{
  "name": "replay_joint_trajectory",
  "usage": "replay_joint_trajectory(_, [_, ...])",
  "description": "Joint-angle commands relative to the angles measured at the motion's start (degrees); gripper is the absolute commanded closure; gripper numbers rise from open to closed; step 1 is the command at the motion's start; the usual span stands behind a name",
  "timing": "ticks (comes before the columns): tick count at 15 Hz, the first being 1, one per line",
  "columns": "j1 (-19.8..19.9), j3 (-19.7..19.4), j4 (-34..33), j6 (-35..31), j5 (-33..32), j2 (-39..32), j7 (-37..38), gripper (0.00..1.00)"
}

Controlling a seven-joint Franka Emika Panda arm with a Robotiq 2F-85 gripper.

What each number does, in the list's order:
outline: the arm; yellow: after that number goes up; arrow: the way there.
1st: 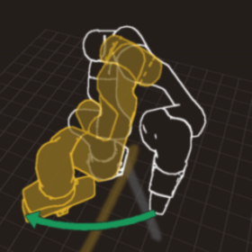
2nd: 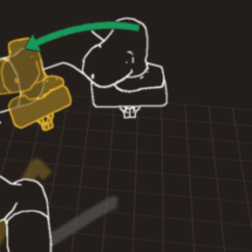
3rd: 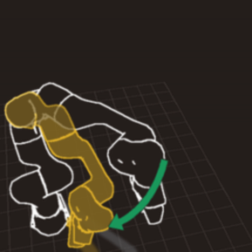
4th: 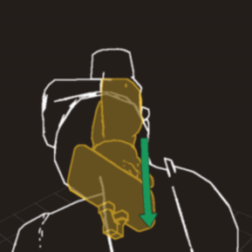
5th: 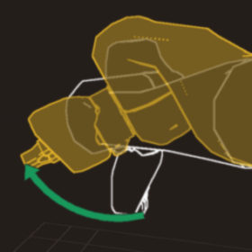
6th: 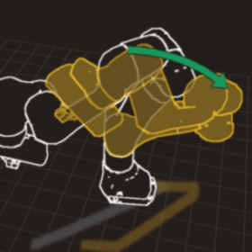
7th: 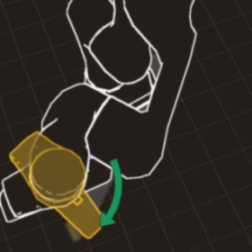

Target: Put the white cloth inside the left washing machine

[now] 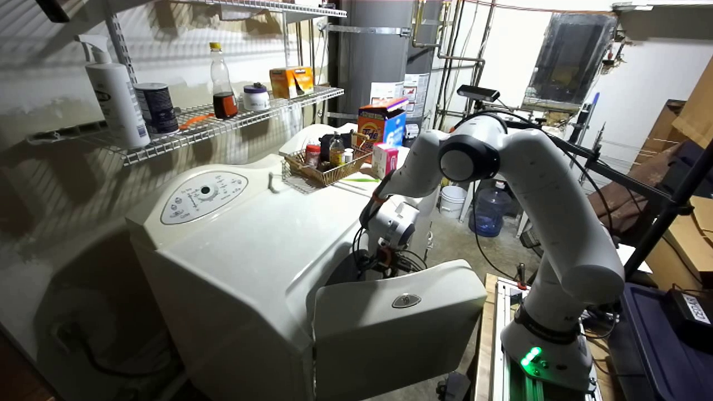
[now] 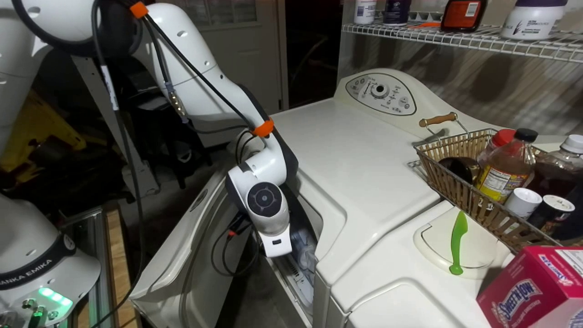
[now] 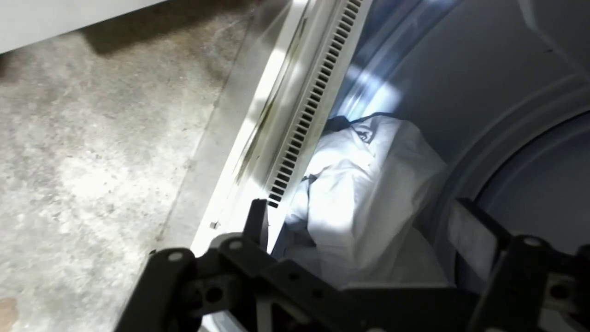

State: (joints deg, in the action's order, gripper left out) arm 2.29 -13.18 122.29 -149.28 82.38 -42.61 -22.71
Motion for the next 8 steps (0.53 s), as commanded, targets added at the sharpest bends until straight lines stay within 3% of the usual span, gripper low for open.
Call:
replay_joint_trajectory(1, [-4.45, -1.79, 7.58, -7.12, -14.27, 7.16, 13.26, 0.00])
replay_joint_trajectory(4, [-8.00, -4.02, 13.02, -15.81, -26.61, 10.62, 25.37, 0.00])
replay_joint_trajectory(5, [-13.76, -9.49, 14.81, -16.19, -28.47, 11.12, 28.33, 0.00])
replay_joint_trajectory(8, [-25.51, -21.70, 19.78, -19.12, -39.42, 12.27, 38.49, 0.00])
